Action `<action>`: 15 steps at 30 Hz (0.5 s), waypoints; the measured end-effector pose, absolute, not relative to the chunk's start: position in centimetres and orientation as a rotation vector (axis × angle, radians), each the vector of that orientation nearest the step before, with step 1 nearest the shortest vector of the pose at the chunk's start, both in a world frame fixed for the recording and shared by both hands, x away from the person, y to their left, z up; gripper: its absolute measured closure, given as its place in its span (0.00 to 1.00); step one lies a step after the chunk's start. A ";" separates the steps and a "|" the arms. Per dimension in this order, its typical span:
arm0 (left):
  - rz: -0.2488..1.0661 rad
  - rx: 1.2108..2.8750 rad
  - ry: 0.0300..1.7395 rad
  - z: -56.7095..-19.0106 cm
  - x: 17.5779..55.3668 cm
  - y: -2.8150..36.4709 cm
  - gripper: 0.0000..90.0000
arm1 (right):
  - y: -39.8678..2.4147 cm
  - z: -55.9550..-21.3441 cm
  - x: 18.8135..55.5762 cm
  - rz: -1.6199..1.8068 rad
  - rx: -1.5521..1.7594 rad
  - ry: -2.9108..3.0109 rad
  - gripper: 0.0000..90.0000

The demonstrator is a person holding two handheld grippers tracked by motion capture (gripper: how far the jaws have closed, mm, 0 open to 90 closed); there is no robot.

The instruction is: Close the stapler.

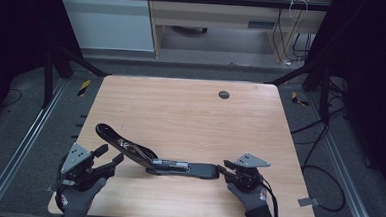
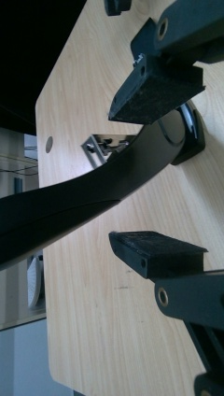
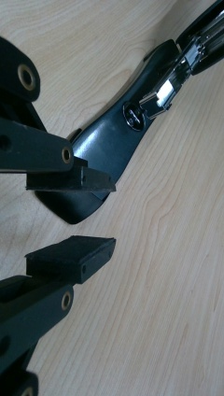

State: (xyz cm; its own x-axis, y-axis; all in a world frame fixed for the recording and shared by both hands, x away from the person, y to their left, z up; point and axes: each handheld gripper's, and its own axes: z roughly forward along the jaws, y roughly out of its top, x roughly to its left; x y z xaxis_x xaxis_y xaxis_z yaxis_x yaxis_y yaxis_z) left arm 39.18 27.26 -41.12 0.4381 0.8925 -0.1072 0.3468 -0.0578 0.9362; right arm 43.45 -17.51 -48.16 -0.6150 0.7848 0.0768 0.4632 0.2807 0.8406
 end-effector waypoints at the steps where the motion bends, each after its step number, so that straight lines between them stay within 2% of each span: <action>1: 0.647 1.625 1.104 -40.9 39.2 27.2 0.38 | -17.5 -48.1 43.4 1.267 1.131 2.206 0.75; 15: 0.729 1.518 1.153 -39.7 41.2 26.4 0.39 | -16.7 -48.5 42.6 1.263 1.117 2.207 0.81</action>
State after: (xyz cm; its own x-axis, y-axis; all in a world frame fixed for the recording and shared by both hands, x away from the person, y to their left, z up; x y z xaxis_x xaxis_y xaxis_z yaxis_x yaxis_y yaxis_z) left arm 41.21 26.37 -39.69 0.3506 0.9291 -0.1180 0.2923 0.0111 0.9562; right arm 42.64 -16.67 -48.49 -0.6216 0.7801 0.0703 0.4560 0.2874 0.8423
